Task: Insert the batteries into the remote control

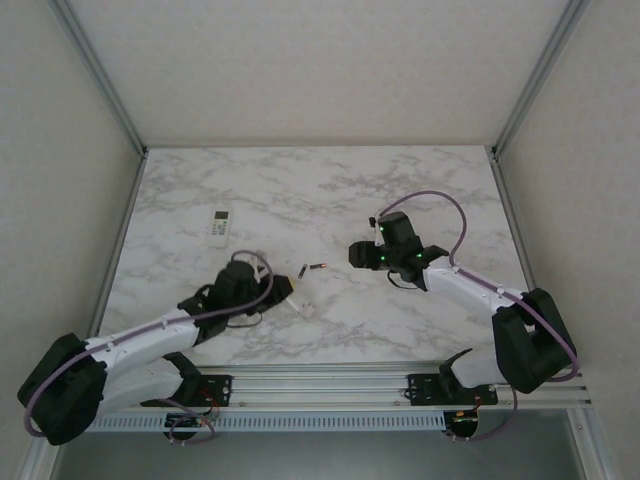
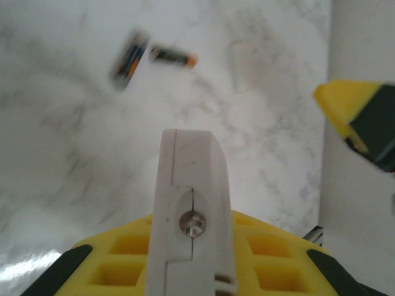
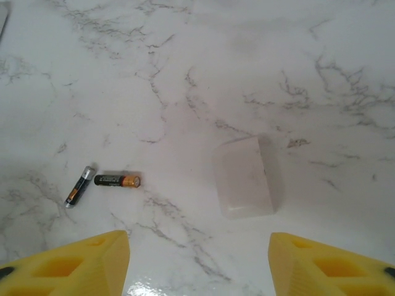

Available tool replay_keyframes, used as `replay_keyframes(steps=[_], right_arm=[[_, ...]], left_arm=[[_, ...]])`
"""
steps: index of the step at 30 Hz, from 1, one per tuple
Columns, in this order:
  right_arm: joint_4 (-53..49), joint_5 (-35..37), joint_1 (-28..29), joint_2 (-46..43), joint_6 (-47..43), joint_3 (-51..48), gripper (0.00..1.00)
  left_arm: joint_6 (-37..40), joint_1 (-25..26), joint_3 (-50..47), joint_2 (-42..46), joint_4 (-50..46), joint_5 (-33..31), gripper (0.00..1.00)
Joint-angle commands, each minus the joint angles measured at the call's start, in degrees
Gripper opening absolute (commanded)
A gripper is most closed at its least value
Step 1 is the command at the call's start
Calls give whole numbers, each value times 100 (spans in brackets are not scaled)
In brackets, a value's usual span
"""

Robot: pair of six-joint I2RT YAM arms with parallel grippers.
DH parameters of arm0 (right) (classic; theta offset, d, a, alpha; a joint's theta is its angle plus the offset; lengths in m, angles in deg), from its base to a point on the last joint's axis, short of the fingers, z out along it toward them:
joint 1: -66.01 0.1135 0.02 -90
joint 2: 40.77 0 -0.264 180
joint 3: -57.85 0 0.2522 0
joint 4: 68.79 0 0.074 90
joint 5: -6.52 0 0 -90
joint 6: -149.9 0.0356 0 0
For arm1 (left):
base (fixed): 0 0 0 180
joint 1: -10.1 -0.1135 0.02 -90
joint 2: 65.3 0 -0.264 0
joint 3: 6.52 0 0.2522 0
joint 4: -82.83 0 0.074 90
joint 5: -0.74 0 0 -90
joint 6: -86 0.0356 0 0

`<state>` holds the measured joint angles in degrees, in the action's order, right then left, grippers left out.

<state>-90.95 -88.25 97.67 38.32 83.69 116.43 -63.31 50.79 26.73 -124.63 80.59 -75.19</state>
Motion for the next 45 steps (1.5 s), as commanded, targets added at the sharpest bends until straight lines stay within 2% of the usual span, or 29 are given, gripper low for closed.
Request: replay_keyframes(steps=[1, 4, 6, 11, 14, 19, 22, 25, 28, 32, 35, 37, 39, 41, 43, 45], right_arm=[[-333, -103, 1, -60, 249, 243, 64], [-358, -109, 6, -64, 319, 248, 65], [-340, -130, 4, -62, 353, 235, 65], [-313, -195, 2, -41, 457, 247, 65], [-340, -179, 6, -65, 482, 248, 66], [-406, -168, 5, -157, 474, 206, 68], [-485, -174, 0, -207, 427, 220, 69], [-595, -168, 6, -291, 400, 264, 69], [-674, -163, 2, -419, 377, 274, 70], [-819, -199, 29, -477, 395, 385, 70], [-1101, -305, 192, -350, 515, 660, 69], [-1287, -304, 421, -220, 632, 897, 69], [-1409, -292, 612, -57, 821, 1124, 69], [-1489, -289, 752, 167, 1125, 1346, 68], [-1496, -380, 874, 409, 1259, 1549, 68], [-1481, -365, 946, 654, 1261, 1697, 67]], left_arm=[[-1206, 768, -475, 617, 664, -2125, 0], [-2011, 1408, -1042, 1011, 926, -3446, 0], [-2226, 1669, -1356, 1049, 1374, -3946, 0], [-2485, 1849, -1329, 356, 1818, -4332, 2], [-3027, 2063, -1283, -170, 2255, -4650, 5], [-3824, 2710, -753, -992, 1695, -5157, 17], [-4097, 2990, -620, -1413, 1789, -5306, 36], [-4637, 3226, -524, -1521, 1247, -5460, 45], [-5185, 3469, -375, -1276, -10, -5738, 52], [-5358, 3684, -119, -722, -1511, -6119, 58], [-5159, 3677, 170, -345, -2637, -6273, 65], [-4203, 3507, 383, -181, -2823, -6300, 76], [-3167, 3094, 649, -140, -2918, -5940, 85], [-2537, 2565, 917, -117, -3309, -5443, 87], [-2188, 2240, 989, 123, -3614, -5268, 87], [-1596, 1992, 841, 540, -3370, -5101, 87]])
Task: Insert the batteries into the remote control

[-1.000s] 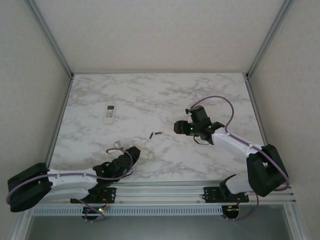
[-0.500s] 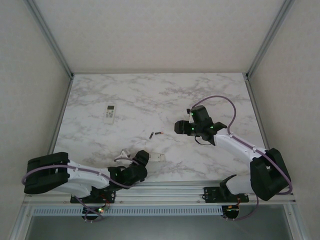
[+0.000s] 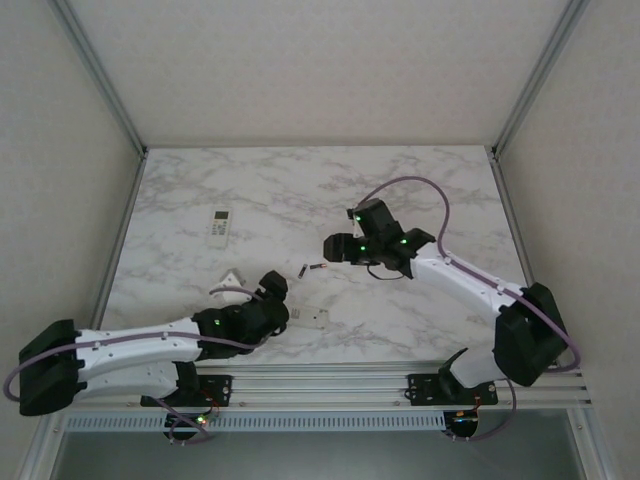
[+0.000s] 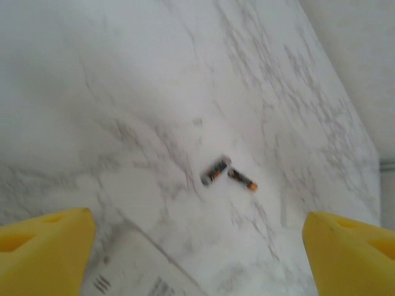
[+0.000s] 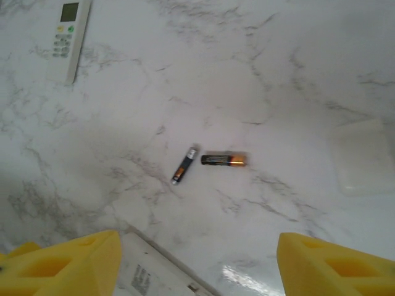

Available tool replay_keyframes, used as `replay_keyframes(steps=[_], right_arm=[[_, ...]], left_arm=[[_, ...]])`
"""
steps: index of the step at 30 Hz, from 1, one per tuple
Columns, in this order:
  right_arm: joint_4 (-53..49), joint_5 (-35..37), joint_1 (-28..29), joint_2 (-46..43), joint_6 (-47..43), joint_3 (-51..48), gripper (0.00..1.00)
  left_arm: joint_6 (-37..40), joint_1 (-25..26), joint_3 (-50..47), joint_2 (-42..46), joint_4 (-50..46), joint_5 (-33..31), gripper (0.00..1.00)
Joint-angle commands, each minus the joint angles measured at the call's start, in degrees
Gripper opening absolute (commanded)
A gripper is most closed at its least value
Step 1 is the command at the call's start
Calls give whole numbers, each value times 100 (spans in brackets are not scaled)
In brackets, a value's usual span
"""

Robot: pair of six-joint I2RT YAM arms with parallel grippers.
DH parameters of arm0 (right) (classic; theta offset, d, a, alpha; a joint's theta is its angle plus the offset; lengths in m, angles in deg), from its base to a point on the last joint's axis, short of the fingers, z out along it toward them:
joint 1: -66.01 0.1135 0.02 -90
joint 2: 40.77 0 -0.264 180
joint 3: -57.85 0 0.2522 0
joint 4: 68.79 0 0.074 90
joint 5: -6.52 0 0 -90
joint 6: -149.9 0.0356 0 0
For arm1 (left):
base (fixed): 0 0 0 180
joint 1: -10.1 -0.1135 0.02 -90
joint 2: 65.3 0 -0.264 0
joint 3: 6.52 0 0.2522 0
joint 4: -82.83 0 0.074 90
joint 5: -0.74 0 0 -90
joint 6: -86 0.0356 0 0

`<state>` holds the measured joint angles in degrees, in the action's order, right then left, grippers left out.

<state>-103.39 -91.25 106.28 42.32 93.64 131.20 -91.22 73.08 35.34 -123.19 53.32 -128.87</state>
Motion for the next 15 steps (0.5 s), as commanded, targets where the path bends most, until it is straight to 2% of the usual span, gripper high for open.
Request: replay_keyframes(steps=[1, 4, 6, 8, 10, 12, 13, 14, 15], right_arm=[[-236, -79, 103, 381, 243, 288, 65], [-382, -175, 138, 835, 31, 616, 63], [-664, 104, 211, 1142, -153, 899, 62], [-843, 401, 226, 1363, -282, 1099, 60], [-1023, 644, 401, 1579, -124, 1276, 60], [-1027, 945, 404, 1711, 660, 1297, 58], [-1054, 1149, 412, 1775, 1090, 1318, 54], [-1096, 1312, 437, 1871, 1227, 1386, 51], [-1043, 1461, 487, 1978, 956, 1486, 48]], left_arm=[[1514, -433, -105, 657, -479, 463, 87], [2696, -1187, -284, 1204, 40, 1513, 87], [3432, -1875, -260, 1308, 174, 2592, 89], [3920, -2356, -125, 1164, 45, 3430, 91], [4278, -2571, 77, 904, -233, 3757, 93], [4574, -2675, 240, 617, -441, 3858, 95], [4675, -2701, 265, 503, -439, 3925, 96], [4774, -2744, 284, 386, -401, 3991, 97], [4852, -2779, 269, 307, -322, 4061, 98]])
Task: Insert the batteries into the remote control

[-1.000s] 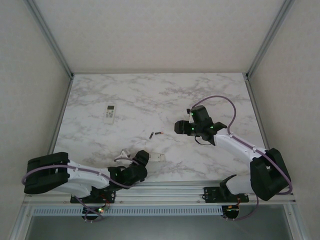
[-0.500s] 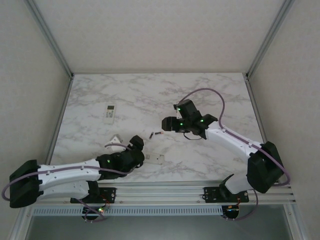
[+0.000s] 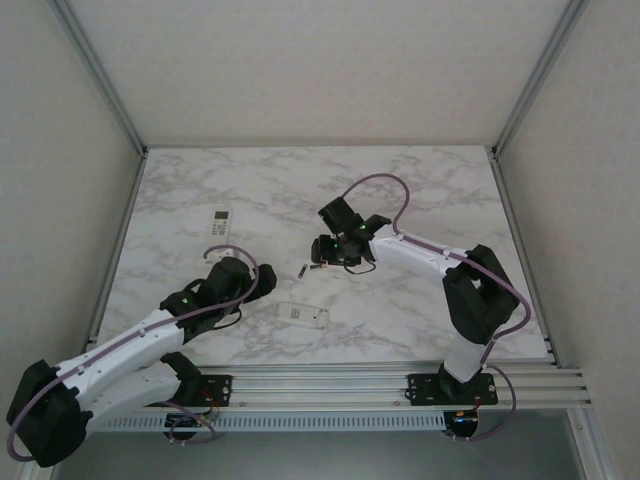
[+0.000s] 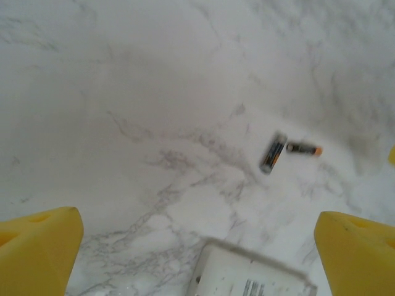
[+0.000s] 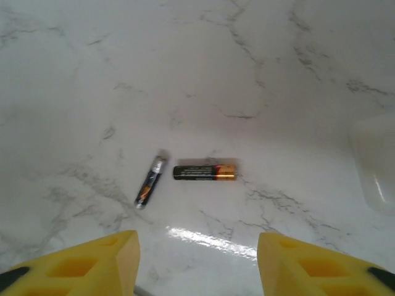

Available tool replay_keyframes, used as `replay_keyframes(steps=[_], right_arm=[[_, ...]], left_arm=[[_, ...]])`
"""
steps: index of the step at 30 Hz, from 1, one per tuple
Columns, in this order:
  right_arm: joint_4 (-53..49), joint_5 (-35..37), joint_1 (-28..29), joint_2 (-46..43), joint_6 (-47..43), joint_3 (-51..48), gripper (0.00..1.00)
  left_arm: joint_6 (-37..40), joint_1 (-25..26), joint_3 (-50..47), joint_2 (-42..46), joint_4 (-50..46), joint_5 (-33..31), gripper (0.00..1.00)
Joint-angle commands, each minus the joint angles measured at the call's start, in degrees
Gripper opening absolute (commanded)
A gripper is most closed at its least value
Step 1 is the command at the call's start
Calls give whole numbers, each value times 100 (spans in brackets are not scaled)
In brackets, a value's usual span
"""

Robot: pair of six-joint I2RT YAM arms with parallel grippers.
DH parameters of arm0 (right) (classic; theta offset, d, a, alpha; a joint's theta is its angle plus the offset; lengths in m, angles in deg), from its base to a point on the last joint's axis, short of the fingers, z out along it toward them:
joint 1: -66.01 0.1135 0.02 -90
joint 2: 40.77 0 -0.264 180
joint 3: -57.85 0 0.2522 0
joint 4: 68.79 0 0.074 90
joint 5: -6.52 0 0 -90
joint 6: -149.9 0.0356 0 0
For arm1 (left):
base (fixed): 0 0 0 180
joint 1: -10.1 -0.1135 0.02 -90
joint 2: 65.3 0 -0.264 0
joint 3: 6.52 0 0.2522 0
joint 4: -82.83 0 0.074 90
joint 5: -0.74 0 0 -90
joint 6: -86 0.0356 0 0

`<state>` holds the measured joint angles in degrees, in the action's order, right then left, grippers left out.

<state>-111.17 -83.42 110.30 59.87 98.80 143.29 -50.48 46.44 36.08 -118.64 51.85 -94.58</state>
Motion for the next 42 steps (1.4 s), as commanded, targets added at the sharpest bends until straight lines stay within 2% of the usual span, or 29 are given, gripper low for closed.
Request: replay_keyframes(steps=[1, 3, 5, 9, 13, 18, 22, 25, 28, 31, 34, 38, 42], right_arm=[[-131, 800, 142, 308, -60, 348, 47], [-164, 828, 272, 504, -1587, 619, 53], [-422, 1060, 317, 621, -2569, 774, 55], [-887, 30, 248, 956, -4276, 1044, 57], [-1476, -220, 253, 1476, -5008, 1536, 60], [-1496, -68, 246, 1904, -5089, 1839, 67], [-1480, -24, 224, 2075, -5124, 1868, 68], [-1453, -173, 203, 2102, -5137, 1816, 60], [-1516, -235, 192, 2135, -5139, 1771, 47], [-1591, -190, 186, 2112, -5163, 1703, 38], [-1637, -155, 175, 2054, -5181, 1620, 34], [-1655, -225, 165, 1890, -5234, 1470, 20], [-1690, -401, 167, 1705, -5188, 1374, 10]], left_arm=[[820, -133, 176, -189, -100, 685, 99], [857, -190, 100, -203, 28, 769, 100], [895, -239, 44, -144, 110, 889, 99], [871, -316, -61, -83, 264, 897, 100], [835, -344, -97, -105, 378, 884, 99], [816, -356, -132, -51, 388, 884, 100], [765, -364, -205, -35, 442, 918, 100], [720, -365, -286, -20, 543, 937, 100], [719, -364, -278, -77, 523, 902, 99], [728, -367, -256, -88, 508, 884, 99], [744, -367, -221, -70, 464, 844, 100], [754, -373, -189, -78, 456, 789, 100], [720, -377, -201, -99, 507, 804, 100]])
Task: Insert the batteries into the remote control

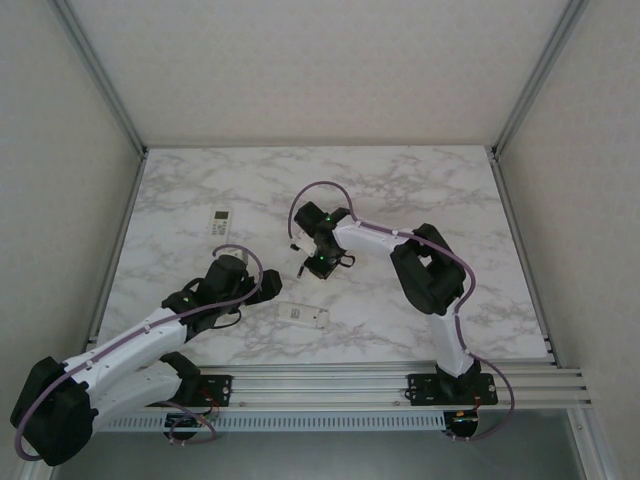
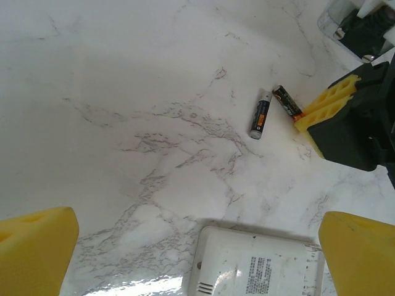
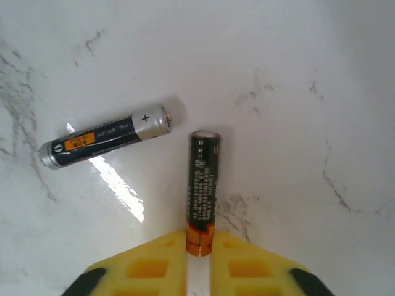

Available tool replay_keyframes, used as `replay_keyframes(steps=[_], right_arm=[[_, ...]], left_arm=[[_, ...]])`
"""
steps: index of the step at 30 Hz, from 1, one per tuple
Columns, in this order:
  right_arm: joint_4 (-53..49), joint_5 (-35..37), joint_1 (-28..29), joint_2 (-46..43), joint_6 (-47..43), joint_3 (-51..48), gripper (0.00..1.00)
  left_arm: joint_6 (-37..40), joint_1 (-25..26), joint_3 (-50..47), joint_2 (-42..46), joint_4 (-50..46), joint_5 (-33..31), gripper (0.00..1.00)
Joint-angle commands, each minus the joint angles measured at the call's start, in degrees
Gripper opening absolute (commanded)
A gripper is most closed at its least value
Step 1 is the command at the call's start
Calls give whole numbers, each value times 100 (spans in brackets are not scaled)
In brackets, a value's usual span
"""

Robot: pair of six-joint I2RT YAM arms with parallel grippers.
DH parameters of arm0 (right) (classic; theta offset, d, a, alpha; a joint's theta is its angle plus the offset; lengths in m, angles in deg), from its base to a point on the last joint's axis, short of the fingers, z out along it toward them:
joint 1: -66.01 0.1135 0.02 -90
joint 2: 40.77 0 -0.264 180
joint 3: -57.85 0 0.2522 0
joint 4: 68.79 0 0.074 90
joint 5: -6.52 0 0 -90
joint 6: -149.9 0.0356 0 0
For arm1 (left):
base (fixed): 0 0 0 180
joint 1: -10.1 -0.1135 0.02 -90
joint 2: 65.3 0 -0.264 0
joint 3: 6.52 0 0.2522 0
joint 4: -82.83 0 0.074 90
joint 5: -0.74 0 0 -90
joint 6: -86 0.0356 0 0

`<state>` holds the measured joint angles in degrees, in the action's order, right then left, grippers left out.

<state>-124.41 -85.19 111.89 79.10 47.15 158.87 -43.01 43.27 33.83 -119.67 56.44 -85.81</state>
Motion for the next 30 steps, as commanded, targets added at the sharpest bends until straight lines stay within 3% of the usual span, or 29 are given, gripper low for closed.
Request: replay_keyframes(steps=[1, 9, 16, 20, 25, 30], right_arm=[[-346, -272, 8, -296, 24, -245, 7], [108, -776, -34, -1335, 1074, -956, 4], [917, -1672, 95, -2916, 4393, -2267, 4], [1057, -1438, 593, -3385, 5854, -2908, 4], [1387, -1359, 916, -3616, 7196, -3416, 4], [1459, -1383, 1196, -3580, 7969, -3532, 5]], left_arm=[[-35, -65, 26, -9, 57, -55, 100], [-6, -108, 138, -181, 148, 8, 100], [54, -146, 235, -471, 411, 255, 99], [86, -163, 279, -630, 490, 354, 100], [154, -179, 333, -650, 516, 294, 100], [117, -197, 284, -636, 540, 253, 100]])
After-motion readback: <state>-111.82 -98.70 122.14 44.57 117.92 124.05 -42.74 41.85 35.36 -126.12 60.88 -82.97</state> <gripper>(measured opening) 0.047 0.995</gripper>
